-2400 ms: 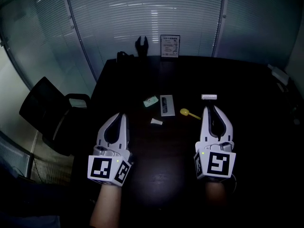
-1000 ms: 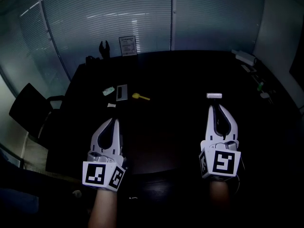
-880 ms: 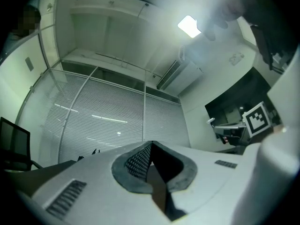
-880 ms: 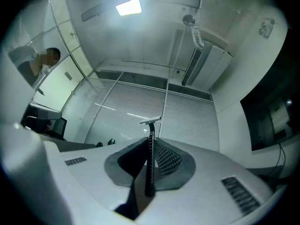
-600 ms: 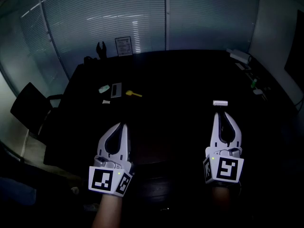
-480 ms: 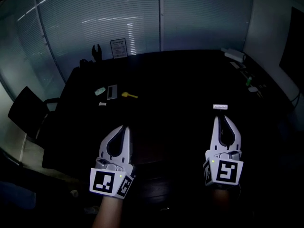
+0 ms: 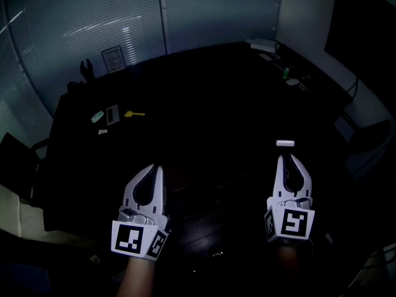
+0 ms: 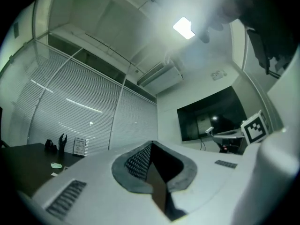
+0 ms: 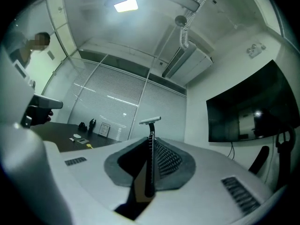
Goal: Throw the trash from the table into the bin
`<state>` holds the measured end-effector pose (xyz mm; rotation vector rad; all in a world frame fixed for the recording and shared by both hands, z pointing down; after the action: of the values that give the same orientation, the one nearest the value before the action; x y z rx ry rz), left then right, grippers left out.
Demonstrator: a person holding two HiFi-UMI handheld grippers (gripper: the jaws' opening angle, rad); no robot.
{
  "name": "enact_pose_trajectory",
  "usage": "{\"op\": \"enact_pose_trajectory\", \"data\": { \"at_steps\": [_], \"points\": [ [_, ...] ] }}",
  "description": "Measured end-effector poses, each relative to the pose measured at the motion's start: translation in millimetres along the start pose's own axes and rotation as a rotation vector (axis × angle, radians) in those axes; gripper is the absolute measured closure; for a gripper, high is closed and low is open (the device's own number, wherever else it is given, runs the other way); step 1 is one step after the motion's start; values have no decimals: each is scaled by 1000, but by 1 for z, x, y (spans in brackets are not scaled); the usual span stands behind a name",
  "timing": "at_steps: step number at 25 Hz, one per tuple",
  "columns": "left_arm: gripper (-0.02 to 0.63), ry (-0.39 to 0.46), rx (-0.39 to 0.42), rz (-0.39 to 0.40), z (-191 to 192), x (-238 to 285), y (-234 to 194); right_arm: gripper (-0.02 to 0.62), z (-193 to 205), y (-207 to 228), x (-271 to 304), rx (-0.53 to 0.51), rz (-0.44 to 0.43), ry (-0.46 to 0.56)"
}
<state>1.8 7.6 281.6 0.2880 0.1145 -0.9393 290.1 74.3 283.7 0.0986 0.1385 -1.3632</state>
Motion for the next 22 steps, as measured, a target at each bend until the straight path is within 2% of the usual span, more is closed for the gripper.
{"op": "enact_pose_trajectory", "data": {
  "at_steps": [4, 11, 18, 22],
  "points": [
    [606, 9, -3, 33, -4, 1, 23, 545, 11, 28, -23, -7, 48, -19],
    [606, -4, 9, 46, -4, 19, 71, 545, 48, 85, -34, -4, 38, -75],
    [606, -33, 33, -32, 4, 46, 134, 545, 124, 162, -27, 19, -13, -216],
    [606, -61, 42, -69, 14, 60, 167, 545, 189, 194, -18, 69, -17, -372]
  ]
}}
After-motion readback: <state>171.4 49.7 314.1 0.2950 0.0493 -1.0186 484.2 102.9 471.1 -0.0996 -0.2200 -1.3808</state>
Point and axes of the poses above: the fingertips, and each gripper's own axes: x forward along the fingers, y to its right, z out of its underside, the point moved 4 cm from there along -x, backward along the fingers, and after that the axes turned 12 degrees about x, right-handed, at the moved point
